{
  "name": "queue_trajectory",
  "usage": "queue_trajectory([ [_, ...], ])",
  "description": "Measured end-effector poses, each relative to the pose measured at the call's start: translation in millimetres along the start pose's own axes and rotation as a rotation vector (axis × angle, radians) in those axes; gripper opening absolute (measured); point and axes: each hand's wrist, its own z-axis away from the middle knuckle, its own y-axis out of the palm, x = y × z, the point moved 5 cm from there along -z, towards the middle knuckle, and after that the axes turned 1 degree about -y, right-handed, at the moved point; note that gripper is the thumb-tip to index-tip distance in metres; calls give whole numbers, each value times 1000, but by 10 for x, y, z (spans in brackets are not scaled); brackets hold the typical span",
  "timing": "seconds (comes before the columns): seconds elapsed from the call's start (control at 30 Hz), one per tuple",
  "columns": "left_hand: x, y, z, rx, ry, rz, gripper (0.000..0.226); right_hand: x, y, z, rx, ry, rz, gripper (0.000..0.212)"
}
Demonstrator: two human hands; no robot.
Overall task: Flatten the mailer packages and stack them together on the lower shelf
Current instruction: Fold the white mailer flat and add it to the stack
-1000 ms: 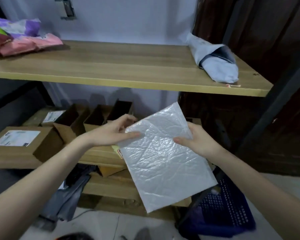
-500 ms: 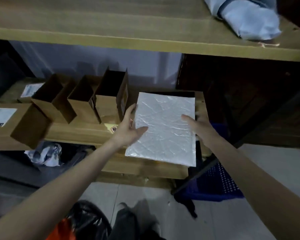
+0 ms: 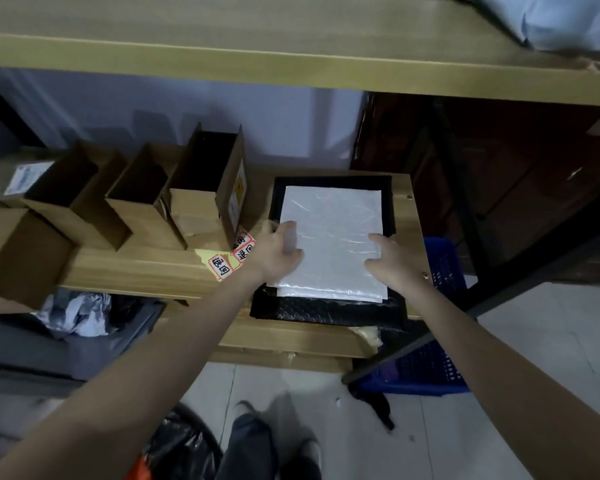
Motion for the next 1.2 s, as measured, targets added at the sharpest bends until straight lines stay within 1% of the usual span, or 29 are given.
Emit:
queue_trajectory([
  [0.1,75,38,-27,51,-89,-27,59,-41,56,-72,16,-5,66,58],
  [0.17,86,24,-57,70,-98,-173,61,-52,29,-99,-36,3,131,53],
  [0.23,69,-39,-106,7,-67,-323,60,3,-42,-128,-140,-37,168,51],
  [0.27,39,-74,-136,-50,-38,-346,62,64,-77,-144,-193,-84,186,52],
  [0.33,-53,-93,-212,-150,35,-315,69,216,-99,-220,-258,-207,211,57],
  [0.4,-174,-11,-292,-159,129,-328,75,327,-13,-343,-223,-292,290,62],
  [0.5,-268,252,-378,-37,237,-468,66,309,254,-503,-94,-312,424,65],
  [0.57,-213,400,-421,44,229,-529,63,195,412,-554,-21,-279,453,64],
  [0.63,-139,486,-453,91,197,-553,62,115,486,-574,4,-256,451,64],
  [0.83,-82,543,-472,109,197,-520,63,92,520,-593,3,-256,467,65],
  [0.93,-62,555,-489,127,203,-485,63,86,519,-593,29,-254,469,65],
  [1.03,-67,494,-510,159,220,-357,64,83,498,-616,75,-261,435,65],
  [1.13,-85,369,-524,140,245,-182,66,115,416,-631,153,-263,339,69],
  [1.2,-97,285,-520,112,271,-182,69,174,305,-605,179,-275,250,76],
])
